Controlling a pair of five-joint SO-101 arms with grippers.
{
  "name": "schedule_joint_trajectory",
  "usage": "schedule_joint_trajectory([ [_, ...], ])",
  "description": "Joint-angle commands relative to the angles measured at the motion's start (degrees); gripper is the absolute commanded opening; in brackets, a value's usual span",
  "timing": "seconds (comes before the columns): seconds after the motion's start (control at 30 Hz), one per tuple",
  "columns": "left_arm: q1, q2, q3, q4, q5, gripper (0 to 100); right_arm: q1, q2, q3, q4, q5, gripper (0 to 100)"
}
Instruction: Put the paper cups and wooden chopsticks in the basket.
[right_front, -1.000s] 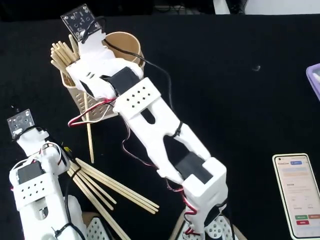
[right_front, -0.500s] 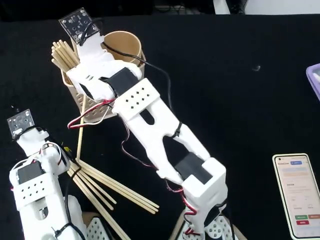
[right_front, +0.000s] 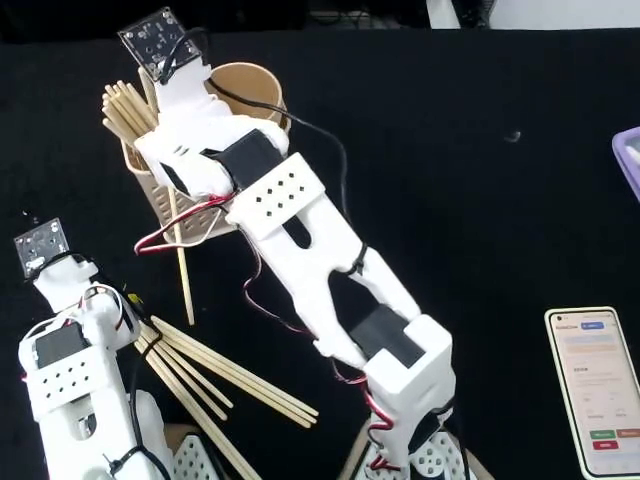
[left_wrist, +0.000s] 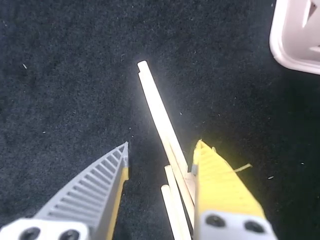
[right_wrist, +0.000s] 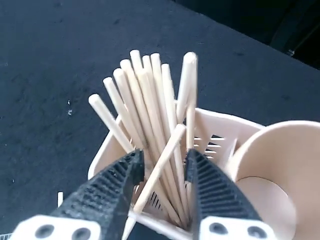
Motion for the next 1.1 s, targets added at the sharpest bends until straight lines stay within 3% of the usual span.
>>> schedule_joint_trajectory([
  [0.0, 0.2, -0.6, -2.3, 0.3, 0.2, 22, -0.4, 1.7, -2.1, -0.4, 0.4, 21.2],
  [0.33, 0.2, -0.6, -2.3, 0.3, 0.2, 22, -0.2, 4.5, -5.5, -0.4, 0.4, 19.5],
  [0.57, 0.2, -0.7, -2.3, 0.3, 0.2, 22, -0.2, 4.7, -6.0, -1.9, 5.6, 0.8],
  [1.07, 0.2, -0.7, -2.3, 0.3, 0.2, 22, -0.1, 4.7, -14.7, -1.8, 8.4, 1.1],
])
